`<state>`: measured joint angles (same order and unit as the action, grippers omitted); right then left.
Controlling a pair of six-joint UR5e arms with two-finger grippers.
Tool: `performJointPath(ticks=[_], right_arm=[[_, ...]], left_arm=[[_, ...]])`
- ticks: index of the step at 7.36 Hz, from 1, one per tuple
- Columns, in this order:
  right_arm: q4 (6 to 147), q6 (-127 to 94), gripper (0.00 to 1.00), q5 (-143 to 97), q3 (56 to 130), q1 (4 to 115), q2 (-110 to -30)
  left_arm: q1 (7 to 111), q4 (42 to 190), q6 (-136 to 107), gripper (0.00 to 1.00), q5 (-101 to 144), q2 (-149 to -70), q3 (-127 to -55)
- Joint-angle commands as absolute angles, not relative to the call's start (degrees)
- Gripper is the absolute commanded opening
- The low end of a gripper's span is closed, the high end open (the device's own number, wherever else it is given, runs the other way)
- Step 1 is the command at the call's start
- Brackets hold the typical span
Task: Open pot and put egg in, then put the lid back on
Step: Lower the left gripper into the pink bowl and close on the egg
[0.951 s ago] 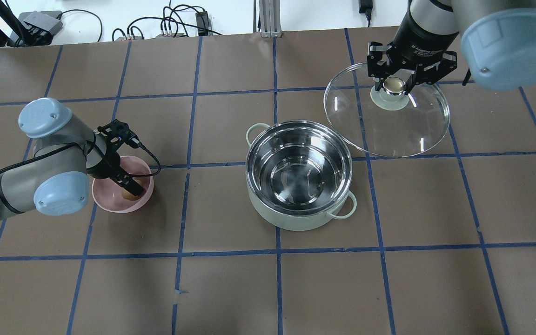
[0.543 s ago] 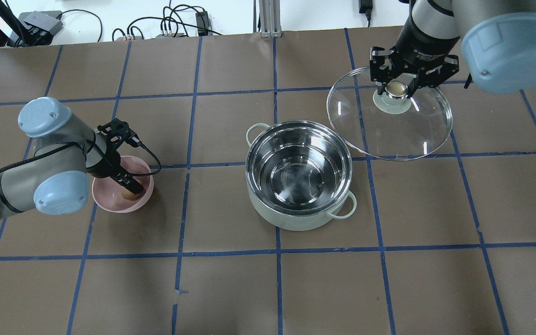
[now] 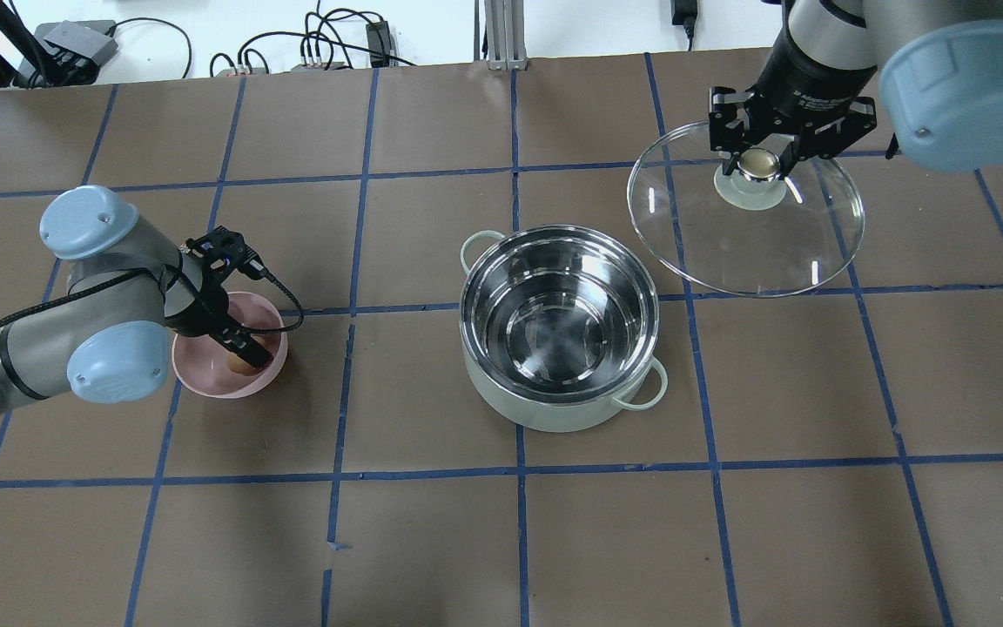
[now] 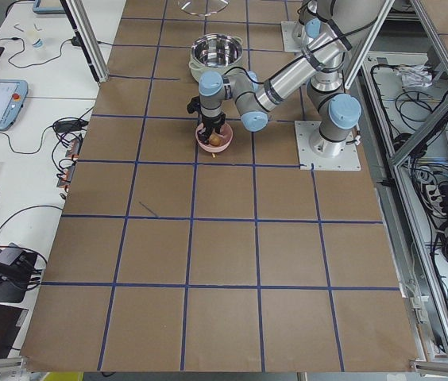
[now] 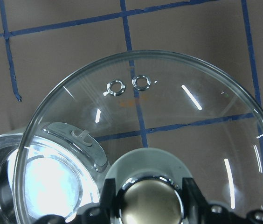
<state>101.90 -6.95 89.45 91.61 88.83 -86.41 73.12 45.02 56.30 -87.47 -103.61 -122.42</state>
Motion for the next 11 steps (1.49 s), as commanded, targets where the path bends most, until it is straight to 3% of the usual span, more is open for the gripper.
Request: performJointPath(ticks=[1, 4, 5, 7, 11], right_arm=[[101.69, -6.42, 0.45, 89.38, 92.02, 88.51, -86.57], [102.13, -6.24, 0.45, 89.21, 92.72, 88.42, -87.10], [102.22, -6.24, 0.45, 89.21, 92.72, 88.42, -87.01], [102.22, -6.07, 0.45, 89.12, 92.72, 88.42, -87.01], [102.22, -5.27, 0.47, 88.86, 92.72, 88.07, -87.01]], left_arm=[[73.13, 45.00, 56.25, 0.75, -87.54, -103.89, -122.43], [73.13, 45.00, 56.25, 0.69, -87.80, -103.89, -122.61], [73.13, 45.00, 56.25, 0.63, -88.06, -103.89, -122.61], [73.13, 45.09, 56.25, 0.34, -88.15, -103.89, -122.61], [73.13, 45.35, 55.55, 0.19, -87.71, -103.71, -122.08]])
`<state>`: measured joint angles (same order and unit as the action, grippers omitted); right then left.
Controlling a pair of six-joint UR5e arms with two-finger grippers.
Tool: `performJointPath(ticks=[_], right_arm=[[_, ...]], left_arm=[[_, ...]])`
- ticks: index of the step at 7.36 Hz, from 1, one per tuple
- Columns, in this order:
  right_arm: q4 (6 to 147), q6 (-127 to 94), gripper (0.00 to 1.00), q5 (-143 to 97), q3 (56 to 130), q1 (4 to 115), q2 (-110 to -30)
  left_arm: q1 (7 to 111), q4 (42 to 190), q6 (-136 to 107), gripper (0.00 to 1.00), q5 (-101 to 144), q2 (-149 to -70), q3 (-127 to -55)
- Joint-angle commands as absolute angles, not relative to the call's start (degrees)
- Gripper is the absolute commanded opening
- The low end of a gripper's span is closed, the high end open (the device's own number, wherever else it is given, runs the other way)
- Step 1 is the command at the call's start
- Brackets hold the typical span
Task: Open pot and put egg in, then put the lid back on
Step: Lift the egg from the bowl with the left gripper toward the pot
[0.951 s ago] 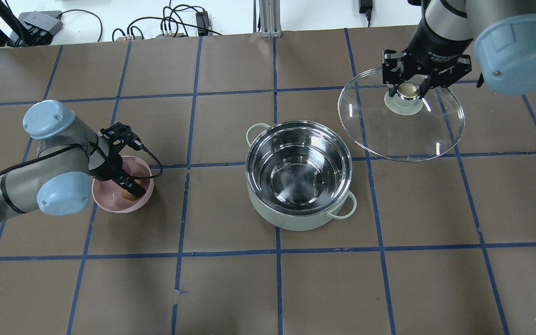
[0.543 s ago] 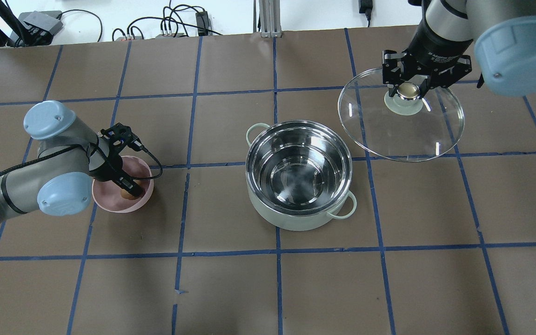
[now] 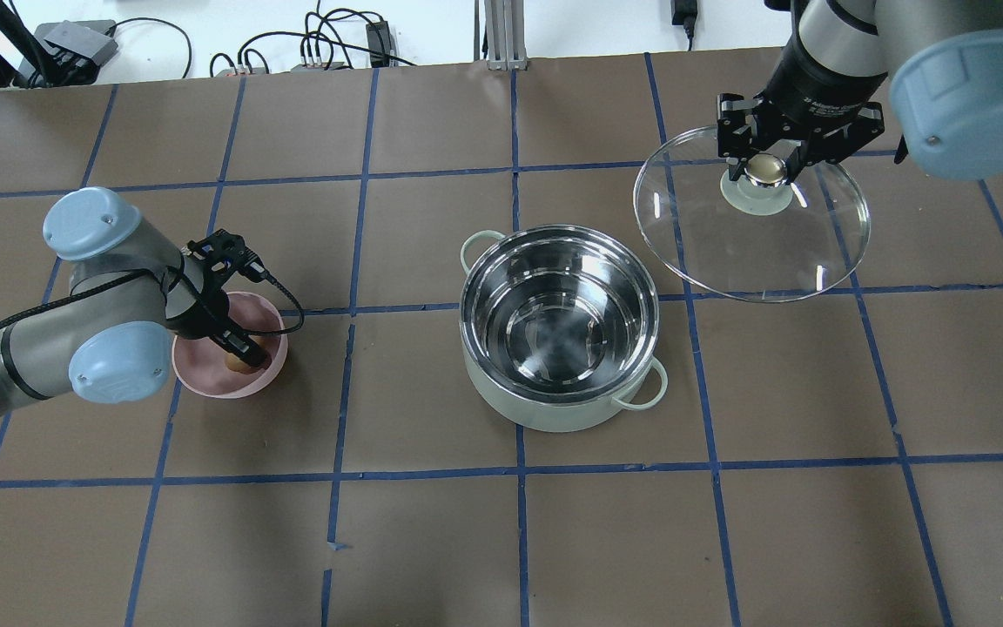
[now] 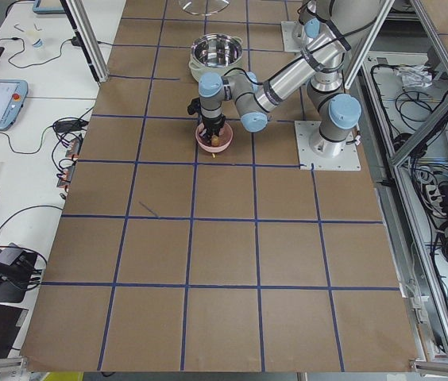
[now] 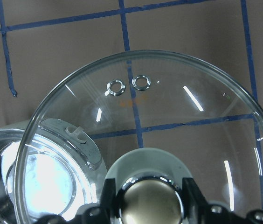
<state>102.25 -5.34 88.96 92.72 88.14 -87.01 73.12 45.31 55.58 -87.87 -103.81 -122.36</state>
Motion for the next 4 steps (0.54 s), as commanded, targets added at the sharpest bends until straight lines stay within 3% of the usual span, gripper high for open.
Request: performJointPath(ticks=[1, 4], right_arm=[[102.30, -5.27, 0.47, 88.86, 92.72, 88.07, -87.01], [102.30, -5.27, 0.47, 88.77, 92.72, 88.07, -87.01]], left_arm=[[73.13, 45.35, 55.55, 0.18, -87.71, -103.62, -122.08], [73.30, 45.79, 55.46, 0.18, -87.80, -102.22, -121.12]])
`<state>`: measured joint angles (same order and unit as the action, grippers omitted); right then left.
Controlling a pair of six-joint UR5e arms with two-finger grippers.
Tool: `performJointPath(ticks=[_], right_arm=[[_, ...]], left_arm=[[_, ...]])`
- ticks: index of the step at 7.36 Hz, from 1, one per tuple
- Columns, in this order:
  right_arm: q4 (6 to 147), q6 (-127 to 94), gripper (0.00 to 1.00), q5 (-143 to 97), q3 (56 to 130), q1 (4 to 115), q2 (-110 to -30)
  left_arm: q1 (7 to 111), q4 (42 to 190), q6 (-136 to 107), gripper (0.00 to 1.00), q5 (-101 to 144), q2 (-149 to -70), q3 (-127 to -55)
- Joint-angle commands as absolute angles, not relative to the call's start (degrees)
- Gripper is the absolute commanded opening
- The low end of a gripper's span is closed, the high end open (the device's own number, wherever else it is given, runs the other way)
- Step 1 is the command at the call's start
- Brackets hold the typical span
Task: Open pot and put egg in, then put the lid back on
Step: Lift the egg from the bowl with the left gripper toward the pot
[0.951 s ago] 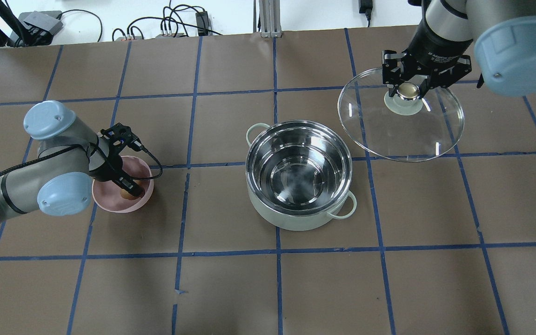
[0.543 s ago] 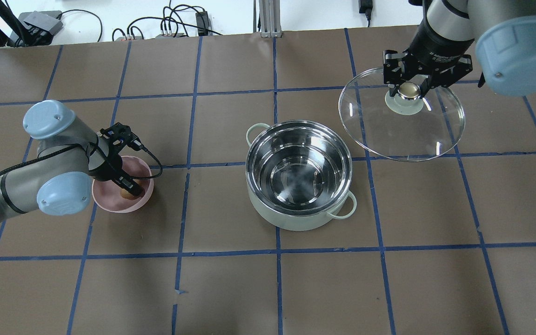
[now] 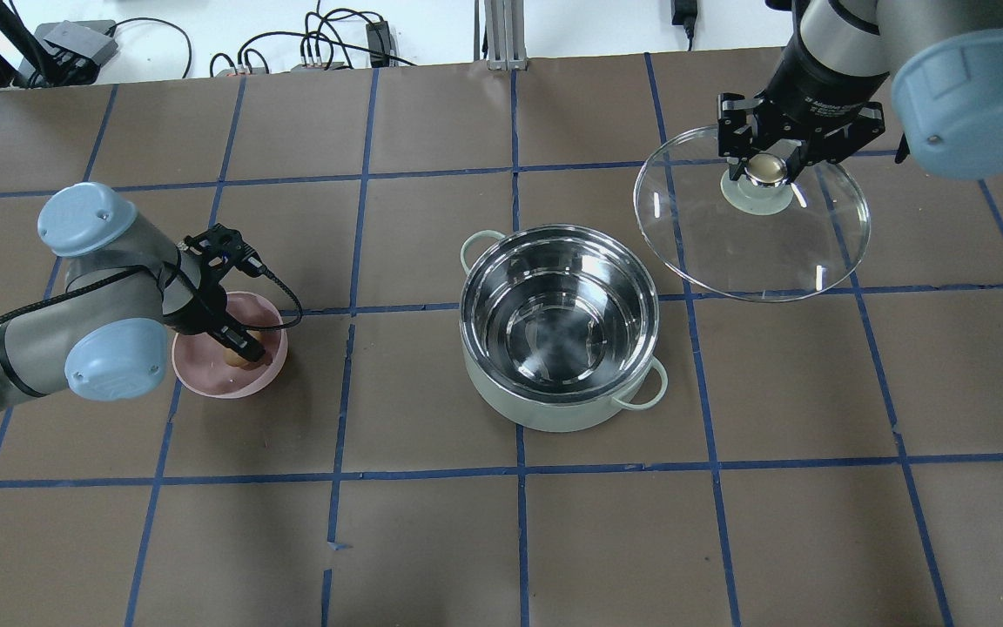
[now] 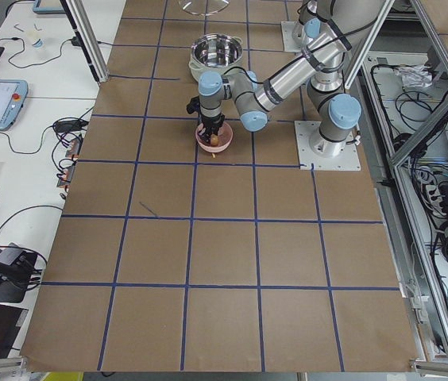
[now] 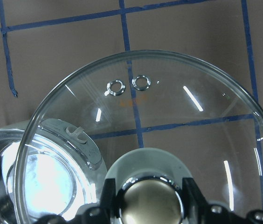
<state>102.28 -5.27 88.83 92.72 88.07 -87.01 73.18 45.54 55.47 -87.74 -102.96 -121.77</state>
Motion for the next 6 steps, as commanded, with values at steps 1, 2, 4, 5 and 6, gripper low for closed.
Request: performJointPath(ticks=[1, 2, 4, 5, 6], right_arm=[[102.30, -5.27, 0.47, 88.77, 92.72, 88.07, -87.01], [102.30, -5.27, 0.47, 88.77, 92.72, 88.07, -87.01], [102.30, -5.10, 0.47, 88.77, 92.73, 87.98, -87.01], [102.30, -4.40, 0.47, 88.86, 92.81, 87.98, -87.01], [102.39, -4.39, 0.47, 88.86, 92.81, 87.80, -87.01]], left_arm=[[73.56, 50.23, 55.20, 0.18, -87.63, -100.74, -119.03], [74.26, 55.49, 50.84, 0.18, -87.63, -98.72, -116.48], [77.50, 61.67, 45.04, 0.18, -87.54, -96.33, -112.35], [81.43, 63.00, 39.17, 0.18, -87.45, -96.15, -109.28], [85.82, 63.89, 32.24, 0.18, -87.45, -96.15, -106.38]])
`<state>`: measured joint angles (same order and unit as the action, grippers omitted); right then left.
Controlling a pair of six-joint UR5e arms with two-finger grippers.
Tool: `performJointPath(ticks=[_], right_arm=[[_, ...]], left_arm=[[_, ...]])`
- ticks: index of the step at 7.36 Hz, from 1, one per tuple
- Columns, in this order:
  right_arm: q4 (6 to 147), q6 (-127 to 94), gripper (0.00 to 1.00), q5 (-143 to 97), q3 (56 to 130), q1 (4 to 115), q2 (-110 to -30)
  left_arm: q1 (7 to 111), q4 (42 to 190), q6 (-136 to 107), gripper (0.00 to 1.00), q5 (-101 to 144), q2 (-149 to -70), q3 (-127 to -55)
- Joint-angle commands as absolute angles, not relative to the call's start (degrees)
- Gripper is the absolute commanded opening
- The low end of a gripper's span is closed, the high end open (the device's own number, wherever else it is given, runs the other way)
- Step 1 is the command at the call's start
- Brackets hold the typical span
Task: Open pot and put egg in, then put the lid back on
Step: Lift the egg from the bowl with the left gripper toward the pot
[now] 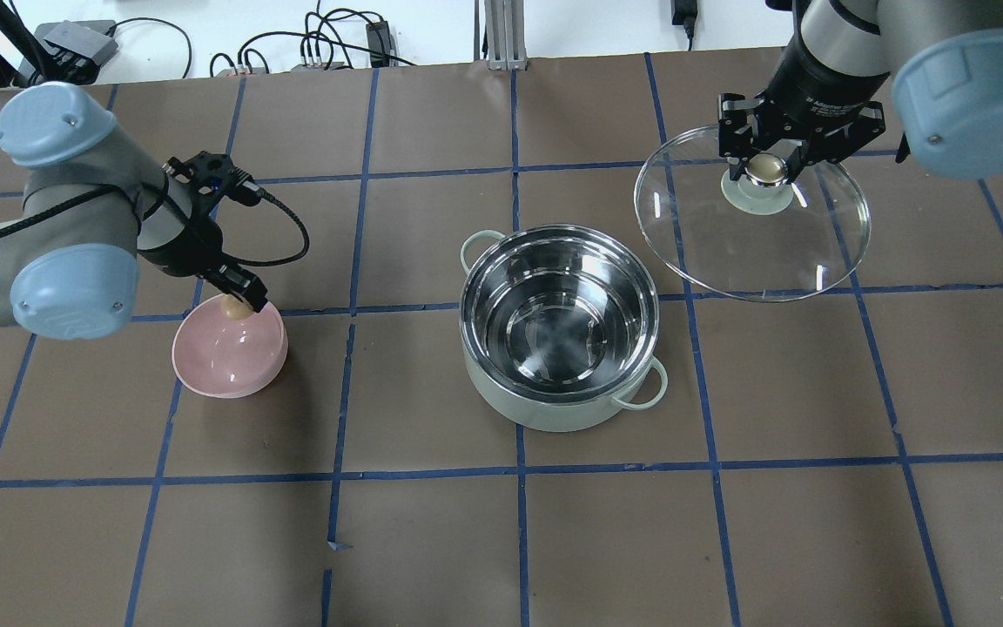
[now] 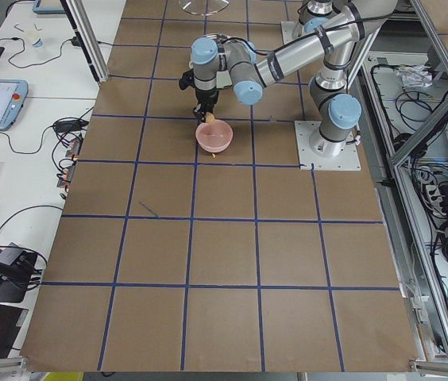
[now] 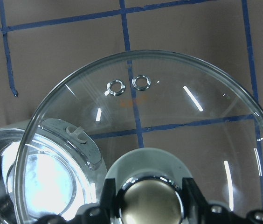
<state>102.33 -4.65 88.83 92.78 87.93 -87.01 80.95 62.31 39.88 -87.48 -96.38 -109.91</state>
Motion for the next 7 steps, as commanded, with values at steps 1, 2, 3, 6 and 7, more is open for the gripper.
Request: performJointPath(ticks=[1, 2, 3, 6, 7], right_arm=[[102.39, -3.79, 0.47, 88.68, 92.81, 87.28, -87.01], [102.39, -2.74, 0.47, 88.59, 92.81, 86.49, -87.01], [102.39, -2.55, 0.47, 88.59, 92.81, 85.70, -87.01], [102.48, -0.98, 0.47, 88.94, 92.81, 83.15, -87.01], [102.48, 1.03, 0.47, 88.60, 92.81, 81.58, -87.01]], left_arm=[[89.61, 64.33, 26.16, 0.18, -87.45, -96.67, -104.26], [92.35, 64.34, 21.06, 0.18, -86.67, -97.03, -103.02], [94.55, 63.81, 13.44, 0.19, -82.66, -97.47, -101.96], [104.73, 55.08, -0.04, 0.19, -80.87, -101.23, -101.60], [107.29, 51.71, -4.18, 0.19, -79.99, -103.16, -101.60]])
